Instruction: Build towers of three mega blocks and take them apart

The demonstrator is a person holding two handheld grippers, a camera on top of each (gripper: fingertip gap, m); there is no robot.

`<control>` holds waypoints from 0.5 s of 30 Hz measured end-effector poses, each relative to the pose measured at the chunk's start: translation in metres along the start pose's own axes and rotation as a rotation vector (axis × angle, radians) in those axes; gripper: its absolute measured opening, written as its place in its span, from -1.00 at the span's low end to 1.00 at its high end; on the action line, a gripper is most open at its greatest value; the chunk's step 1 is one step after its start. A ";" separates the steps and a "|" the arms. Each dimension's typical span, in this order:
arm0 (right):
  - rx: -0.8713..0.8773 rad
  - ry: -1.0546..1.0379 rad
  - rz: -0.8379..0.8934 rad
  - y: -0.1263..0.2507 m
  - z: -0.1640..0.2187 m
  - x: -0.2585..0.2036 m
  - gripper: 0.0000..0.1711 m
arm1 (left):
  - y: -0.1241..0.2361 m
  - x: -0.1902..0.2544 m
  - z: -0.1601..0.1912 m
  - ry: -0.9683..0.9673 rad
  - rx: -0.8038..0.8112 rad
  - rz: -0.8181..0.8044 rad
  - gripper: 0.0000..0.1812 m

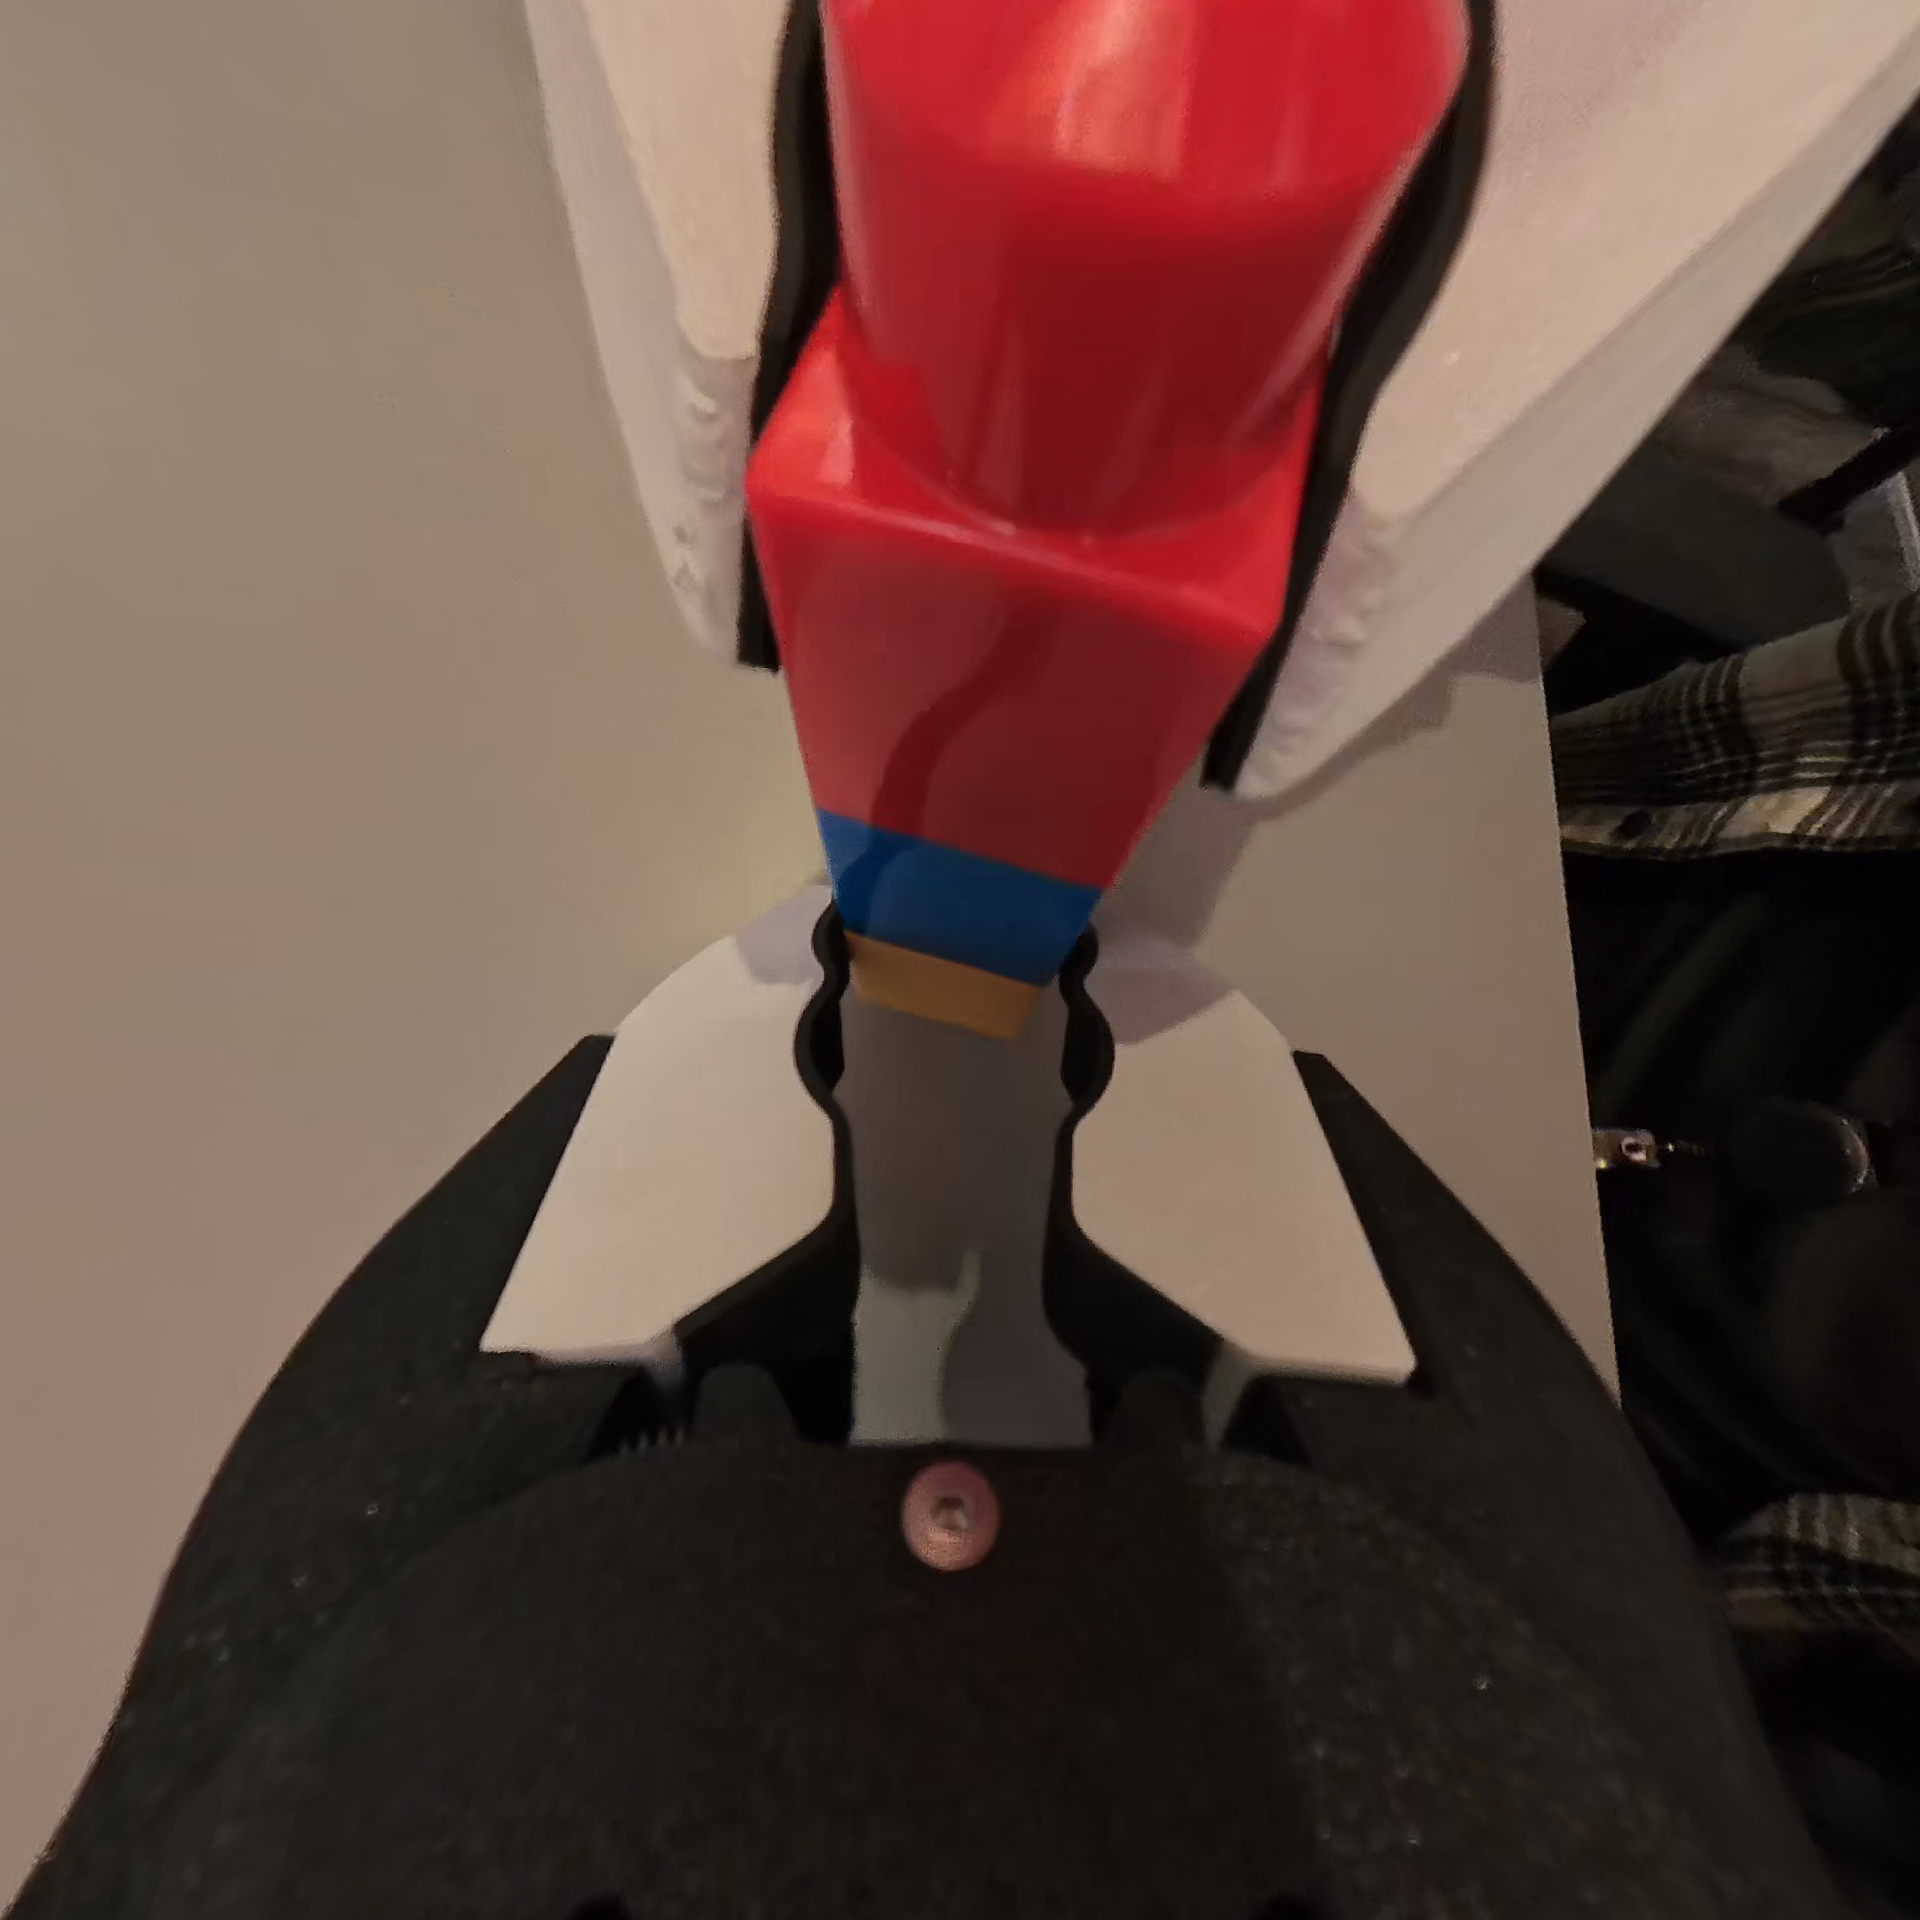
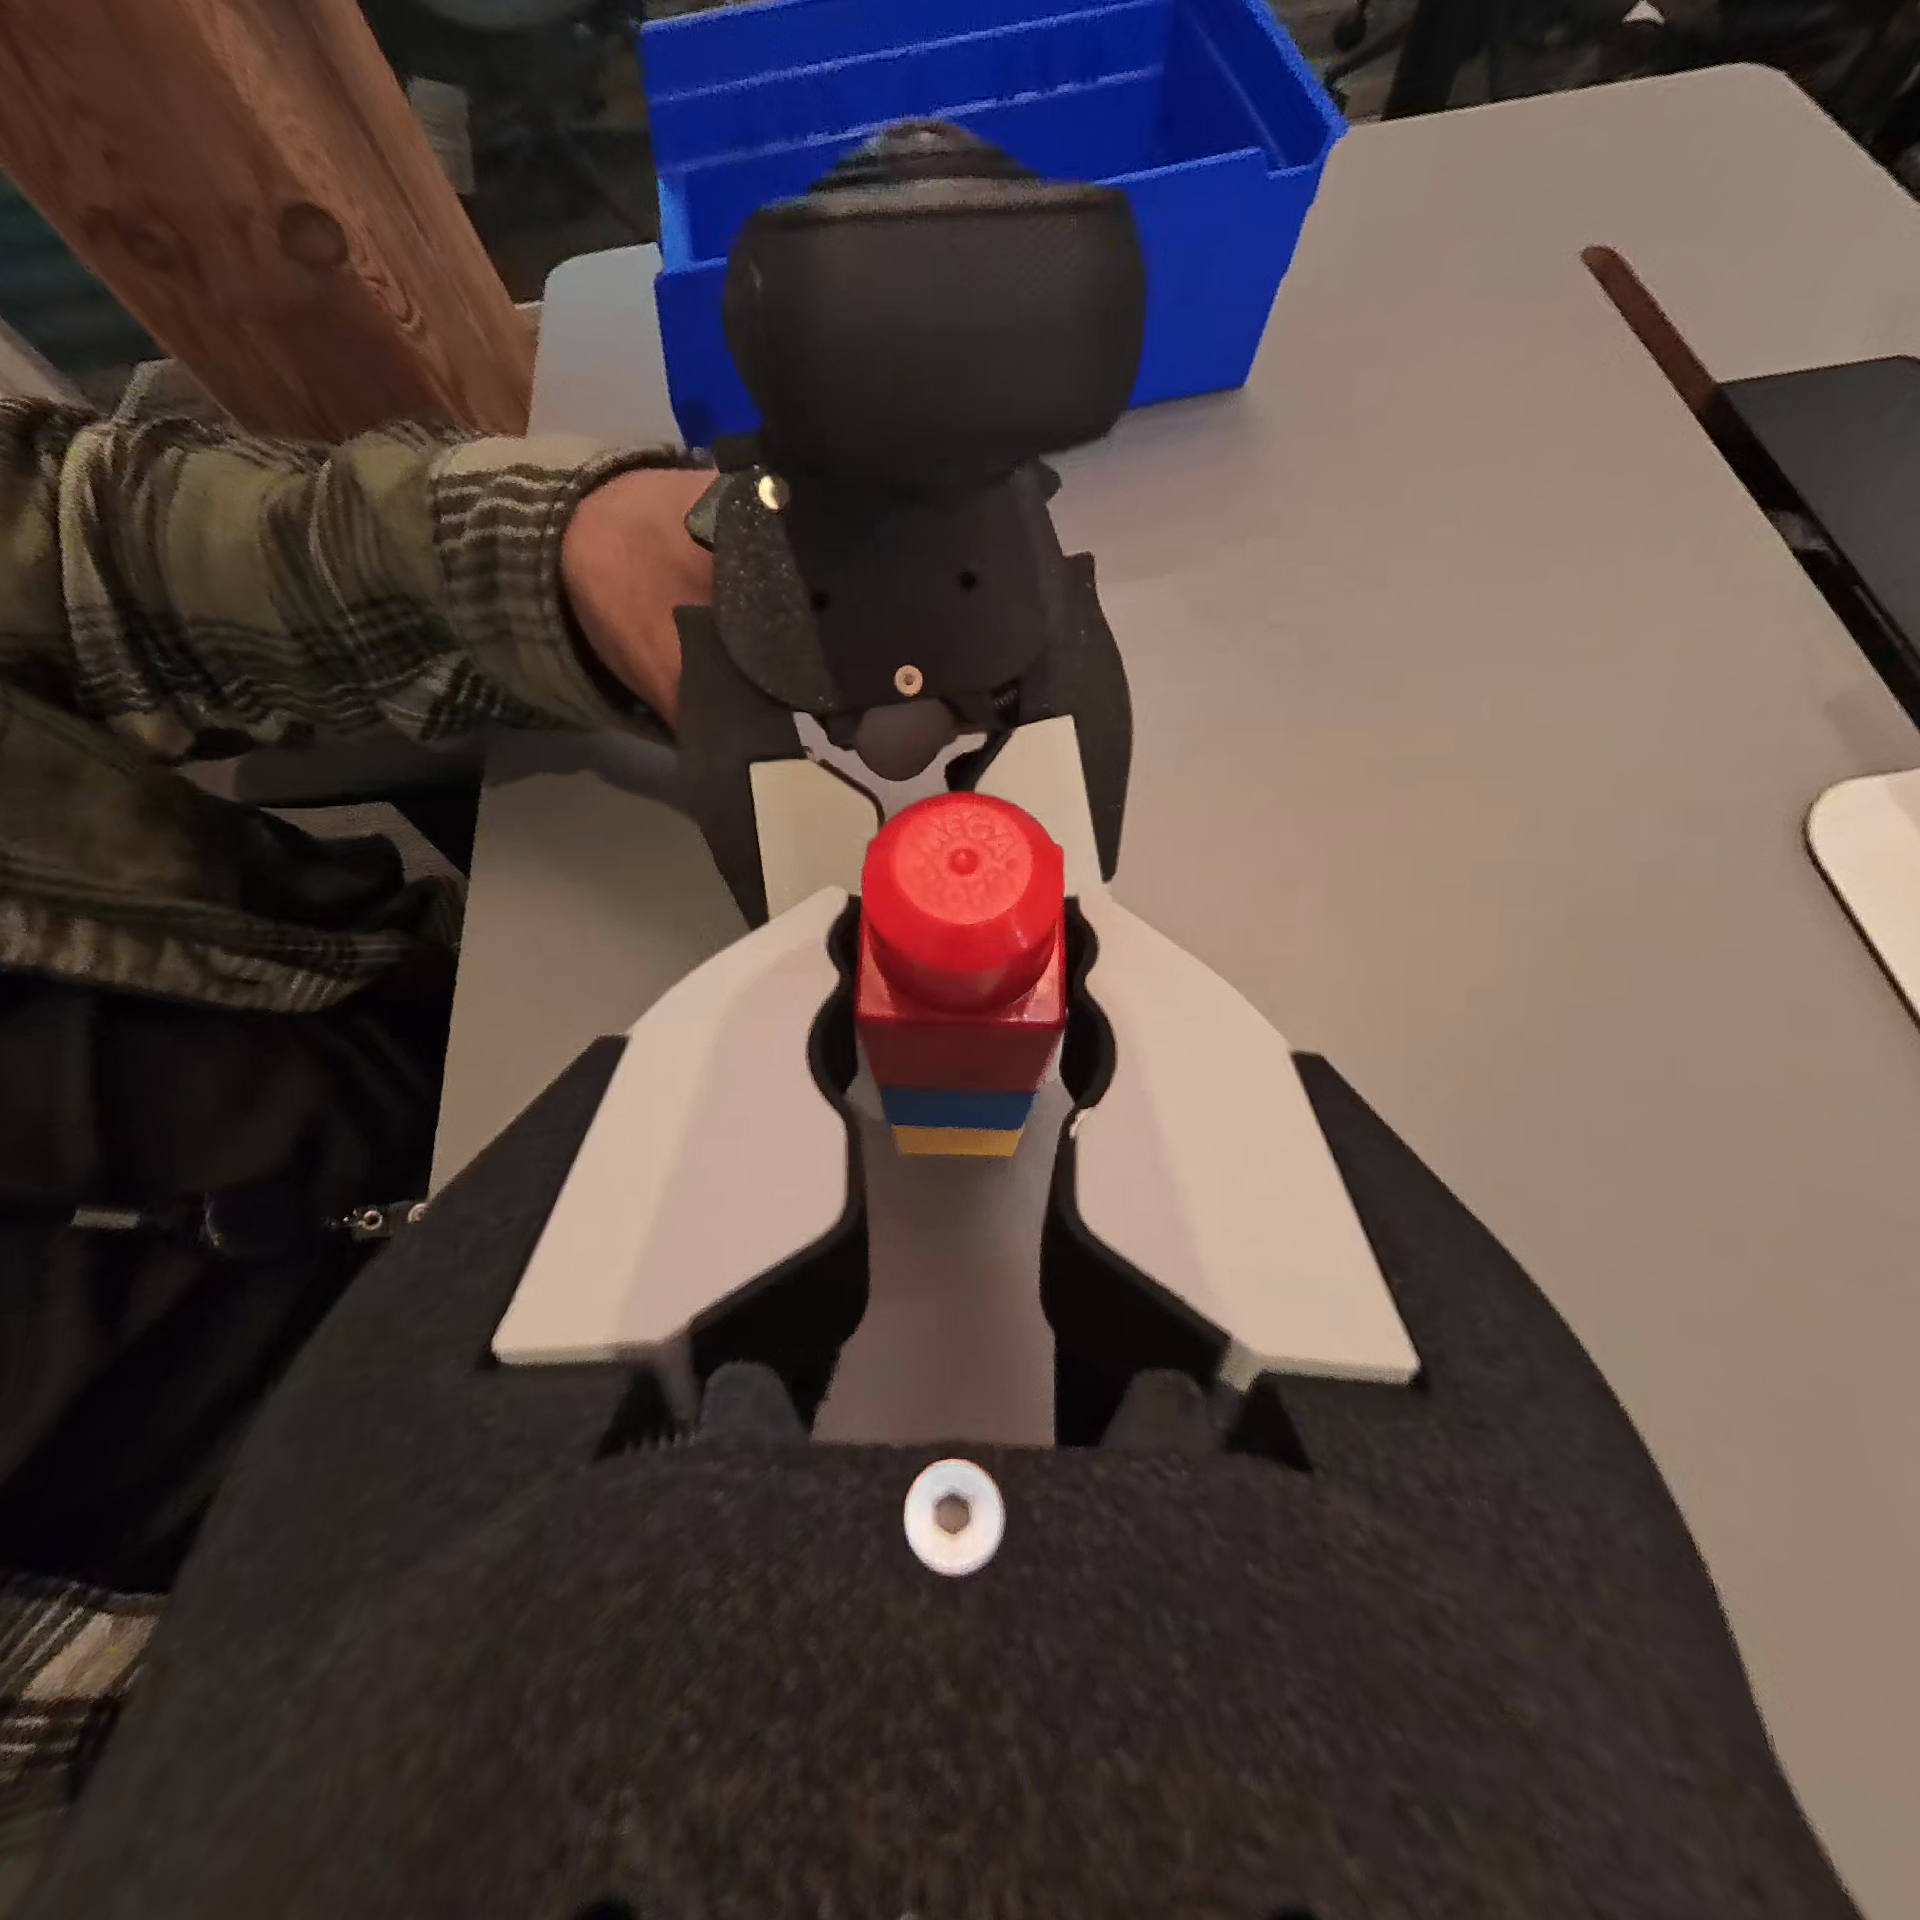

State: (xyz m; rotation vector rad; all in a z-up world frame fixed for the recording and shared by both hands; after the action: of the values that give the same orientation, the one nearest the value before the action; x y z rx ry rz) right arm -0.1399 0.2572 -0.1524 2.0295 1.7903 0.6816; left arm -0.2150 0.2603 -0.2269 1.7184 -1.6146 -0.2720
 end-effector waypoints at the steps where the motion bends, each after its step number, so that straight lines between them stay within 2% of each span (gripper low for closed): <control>1: 0.003 -0.003 0.017 0.005 0.000 0.000 -0.59 | 0.000 0.001 -0.003 0.005 0.024 0.005 -0.57; 2: 0.003 -0.005 0.044 0.011 0.000 0.002 -0.59 | 0.001 0.001 -0.007 0.018 0.048 0.009 -0.57; 4: 0.003 -0.005 0.107 0.028 0.001 0.005 -0.59 | 0.004 0.003 -0.014 0.038 0.102 0.011 -0.41; 7: -0.001 -0.034 0.243 0.070 0.005 0.013 -0.59 | 0.007 0.008 -0.018 0.046 0.148 0.010 -0.24; 10: -0.032 -0.110 0.420 0.138 0.018 0.024 -0.59 | 0.011 0.017 -0.014 0.033 0.175 0.024 -0.21; 15: -0.101 -0.302 0.769 0.279 0.060 0.025 -0.58 | 0.014 0.030 -0.003 0.012 0.177 0.035 -0.16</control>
State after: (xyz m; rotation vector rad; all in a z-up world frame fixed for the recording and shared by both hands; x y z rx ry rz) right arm 0.1251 0.2454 -0.0438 2.5688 0.7635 0.5907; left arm -0.2180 0.2351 -0.2061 1.8172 -1.7006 -0.1039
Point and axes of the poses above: each gripper's, where its closed fingertips meet, y back along the fingers, z out of its underside, x = y × z across the jaws, the point moved 6 cm from there along y, back along the fingers, and after that the axes turned 14 degrees about y, right-handed, at the moved point
